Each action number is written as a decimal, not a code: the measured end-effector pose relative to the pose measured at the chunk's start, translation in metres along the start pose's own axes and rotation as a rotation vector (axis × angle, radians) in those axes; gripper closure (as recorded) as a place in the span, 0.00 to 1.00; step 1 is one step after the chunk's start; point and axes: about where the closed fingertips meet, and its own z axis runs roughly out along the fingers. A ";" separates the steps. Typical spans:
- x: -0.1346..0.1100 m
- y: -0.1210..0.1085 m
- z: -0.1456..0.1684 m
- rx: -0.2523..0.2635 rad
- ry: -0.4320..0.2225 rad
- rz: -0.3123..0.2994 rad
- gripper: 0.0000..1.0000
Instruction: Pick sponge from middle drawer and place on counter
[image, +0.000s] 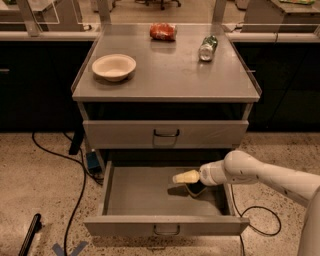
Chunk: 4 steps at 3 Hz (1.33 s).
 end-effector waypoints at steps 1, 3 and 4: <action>0.000 0.000 0.001 0.000 0.000 0.000 0.00; -0.006 0.002 0.021 0.041 0.037 -0.141 0.00; -0.008 0.002 0.021 0.040 0.037 -0.143 0.00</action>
Offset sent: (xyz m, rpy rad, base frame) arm -0.0021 0.0046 -0.0080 -0.1450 -0.0423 0.0642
